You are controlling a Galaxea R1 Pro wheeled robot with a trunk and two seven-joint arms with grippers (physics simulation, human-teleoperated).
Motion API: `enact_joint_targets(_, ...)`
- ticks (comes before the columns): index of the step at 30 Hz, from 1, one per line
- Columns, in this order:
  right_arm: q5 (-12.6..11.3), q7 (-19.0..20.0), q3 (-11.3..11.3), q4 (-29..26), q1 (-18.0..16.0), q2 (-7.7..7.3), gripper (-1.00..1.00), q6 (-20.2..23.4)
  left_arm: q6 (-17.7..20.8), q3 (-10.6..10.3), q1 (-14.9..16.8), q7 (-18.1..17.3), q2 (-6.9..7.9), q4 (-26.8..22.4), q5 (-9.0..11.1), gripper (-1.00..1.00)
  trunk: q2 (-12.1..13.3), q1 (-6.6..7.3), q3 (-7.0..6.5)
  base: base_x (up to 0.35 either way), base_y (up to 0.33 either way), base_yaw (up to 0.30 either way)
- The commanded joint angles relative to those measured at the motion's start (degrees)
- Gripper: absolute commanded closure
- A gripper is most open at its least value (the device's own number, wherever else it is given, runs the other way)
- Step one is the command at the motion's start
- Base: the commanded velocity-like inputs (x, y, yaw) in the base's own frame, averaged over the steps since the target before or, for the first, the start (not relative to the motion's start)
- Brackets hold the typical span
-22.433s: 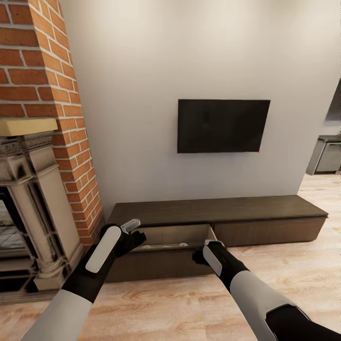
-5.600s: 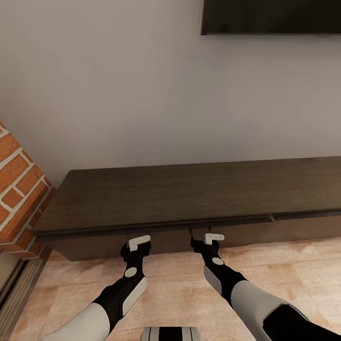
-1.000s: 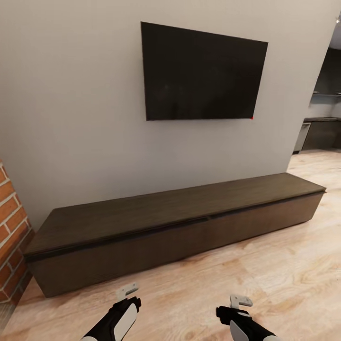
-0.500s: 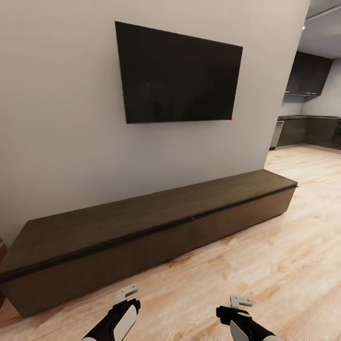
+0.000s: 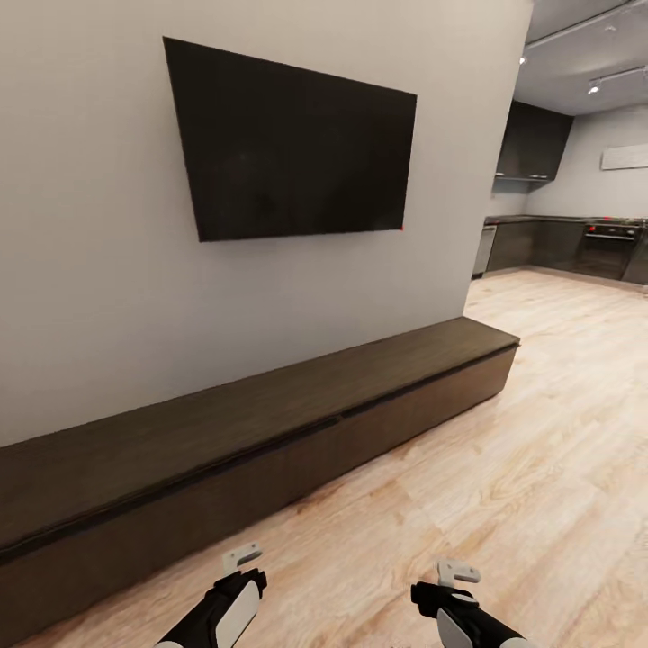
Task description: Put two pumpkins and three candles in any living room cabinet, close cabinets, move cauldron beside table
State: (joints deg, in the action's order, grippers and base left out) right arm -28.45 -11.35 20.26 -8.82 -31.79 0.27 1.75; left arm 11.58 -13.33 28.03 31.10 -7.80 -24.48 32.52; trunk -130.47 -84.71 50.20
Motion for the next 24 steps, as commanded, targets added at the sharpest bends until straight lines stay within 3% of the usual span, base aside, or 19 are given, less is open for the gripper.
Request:
enact_joint_targets(1,-0.4,-0.3,0.5,-0.1,0.0,0.03,-1.0,0.2,0.3,-0.5,0.0,0.5,0.07,-0.1,0.4,-1.0,0.4,0.24,-0.07,0.0,0.0,-0.234)
enact_joint_targets(24,-0.4,-0.5,0.6,-0.1,0.0,0.59,-1.0,0.1,-3.0,-0.6,0.0,0.1,0.59,3.9,0.2,-1.0,9.6,5.29,-2.93,0.0,0.0,-0.234)
